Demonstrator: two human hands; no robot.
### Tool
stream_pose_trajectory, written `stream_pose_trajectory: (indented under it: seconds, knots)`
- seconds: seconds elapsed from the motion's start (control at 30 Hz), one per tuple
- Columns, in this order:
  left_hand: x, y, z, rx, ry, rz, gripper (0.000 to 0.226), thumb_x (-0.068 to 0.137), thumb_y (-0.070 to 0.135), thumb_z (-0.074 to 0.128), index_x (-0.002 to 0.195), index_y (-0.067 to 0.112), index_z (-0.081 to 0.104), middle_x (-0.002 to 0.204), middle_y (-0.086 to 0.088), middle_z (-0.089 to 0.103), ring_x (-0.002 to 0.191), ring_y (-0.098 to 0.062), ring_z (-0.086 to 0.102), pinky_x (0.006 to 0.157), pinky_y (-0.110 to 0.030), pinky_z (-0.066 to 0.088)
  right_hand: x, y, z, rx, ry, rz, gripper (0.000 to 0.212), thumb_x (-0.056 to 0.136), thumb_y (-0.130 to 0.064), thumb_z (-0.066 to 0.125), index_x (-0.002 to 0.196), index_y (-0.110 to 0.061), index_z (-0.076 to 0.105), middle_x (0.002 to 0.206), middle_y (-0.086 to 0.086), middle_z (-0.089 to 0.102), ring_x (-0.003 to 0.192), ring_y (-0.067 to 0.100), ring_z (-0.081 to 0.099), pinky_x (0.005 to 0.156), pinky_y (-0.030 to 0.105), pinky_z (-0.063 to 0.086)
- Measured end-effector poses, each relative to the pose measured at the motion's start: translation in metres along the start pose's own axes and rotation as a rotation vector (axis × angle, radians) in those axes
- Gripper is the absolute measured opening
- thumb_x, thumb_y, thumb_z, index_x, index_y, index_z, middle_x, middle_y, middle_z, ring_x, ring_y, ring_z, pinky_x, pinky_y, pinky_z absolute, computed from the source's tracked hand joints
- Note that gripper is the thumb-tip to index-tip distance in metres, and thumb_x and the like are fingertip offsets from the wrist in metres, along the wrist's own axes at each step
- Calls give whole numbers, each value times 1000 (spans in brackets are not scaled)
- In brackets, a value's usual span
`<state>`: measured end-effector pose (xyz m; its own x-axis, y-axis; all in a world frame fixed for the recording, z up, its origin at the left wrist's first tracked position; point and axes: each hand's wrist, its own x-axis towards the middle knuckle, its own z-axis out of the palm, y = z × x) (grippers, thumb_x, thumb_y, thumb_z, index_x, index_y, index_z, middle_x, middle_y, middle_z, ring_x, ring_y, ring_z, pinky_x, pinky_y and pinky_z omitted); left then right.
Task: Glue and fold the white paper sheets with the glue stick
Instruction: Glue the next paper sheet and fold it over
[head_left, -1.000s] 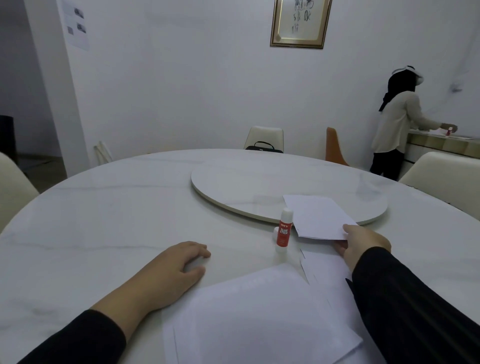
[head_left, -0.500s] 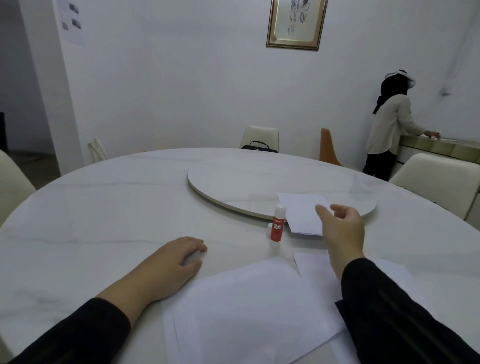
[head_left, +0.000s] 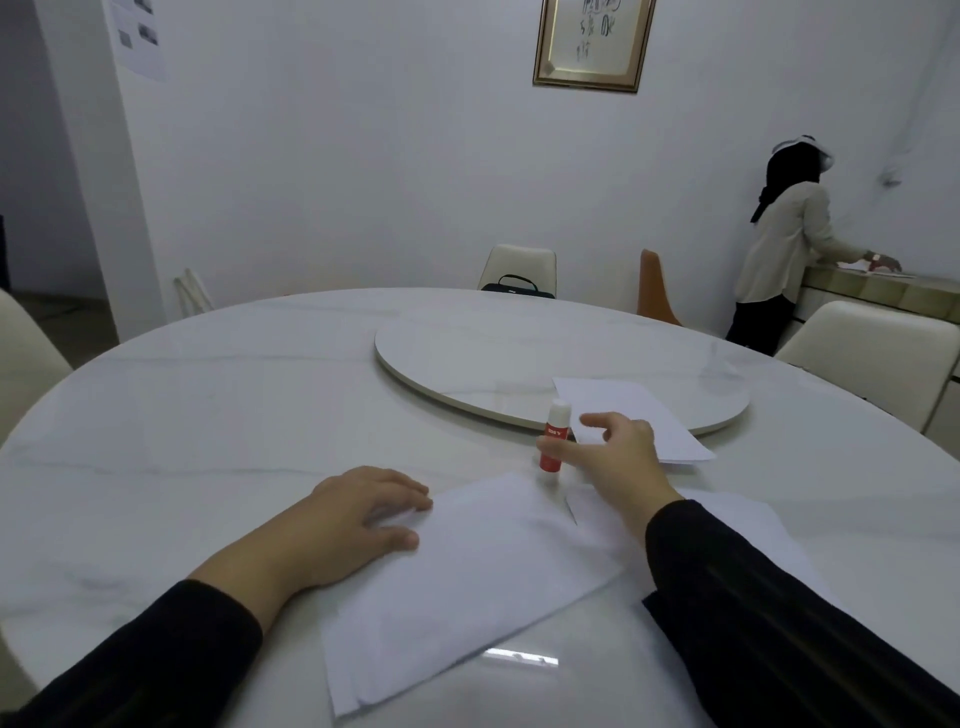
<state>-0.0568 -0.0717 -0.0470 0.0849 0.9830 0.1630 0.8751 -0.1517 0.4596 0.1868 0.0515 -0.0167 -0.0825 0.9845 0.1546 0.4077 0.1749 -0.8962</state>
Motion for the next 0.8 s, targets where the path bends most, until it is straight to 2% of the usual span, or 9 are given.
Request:
stream_pose_trajectory:
  seconds: [0.07,0.17,0.27,0.3,0.37,0.47,0.53,0.63,0.8]
  knots:
    - [0,-2,0,19,29,-10,29,89,29,60,111,47,56,126,25,48,122,0,39,108,-20,29,-1,2,9,-78,-27,-2,55,66,-40,82,111,-16,61,117,-1,35,107,14,44,90,27,39]
    - [-1,-7,1,24,61,-32,32,92,18,53,104,48,54,124,22,49,121,-3,41,105,-18,30,0,8,20,-41,24,-20,35,71,-30,80,98,-11,69,118,5,49,96,15,54,82,23,46]
    - [-3,-8,1,20,78,-54,40,93,6,45,106,40,61,121,21,50,120,-4,43,105,-19,31,-6,-2,14,-4,47,-92,13,83,-20,69,87,-9,65,89,-1,62,74,5,57,58,4,41]
    - [-3,-7,1,20,73,-66,46,90,0,41,104,39,61,120,20,51,120,-4,43,106,-20,31,-8,-9,9,14,50,-120,8,86,-20,65,89,-12,63,84,-3,63,73,6,58,61,5,43]
    - [-2,-1,-1,36,75,-82,50,85,-4,37,96,41,57,121,18,52,121,-7,44,106,-23,33,-8,-21,-6,61,73,-165,9,88,-20,60,94,-15,61,88,0,66,80,15,62,73,23,48]
    - [4,22,-6,117,118,-93,25,94,22,43,112,29,59,130,12,51,125,-12,43,105,-28,34,-10,-30,-29,131,86,-160,17,93,-25,52,102,-14,60,86,2,62,79,20,60,74,33,49]
    - [10,44,-6,145,69,-128,38,93,44,44,128,29,49,139,12,44,130,-13,37,107,-30,30,-15,-16,-37,157,139,-40,29,93,-32,50,86,-6,60,75,6,54,70,24,50,63,32,40]
    - [16,66,3,180,-92,-185,66,86,61,44,143,33,28,155,8,23,142,-17,19,114,-36,19,-29,16,-33,153,200,160,47,91,-48,49,63,-11,48,65,8,47,62,24,42,62,32,33]
    - [14,67,10,184,-295,-174,77,83,62,50,147,37,15,159,12,4,146,-12,2,117,-34,3,-39,30,-15,199,167,96,31,92,-32,50,69,-11,51,70,4,46,59,18,37,54,27,28]
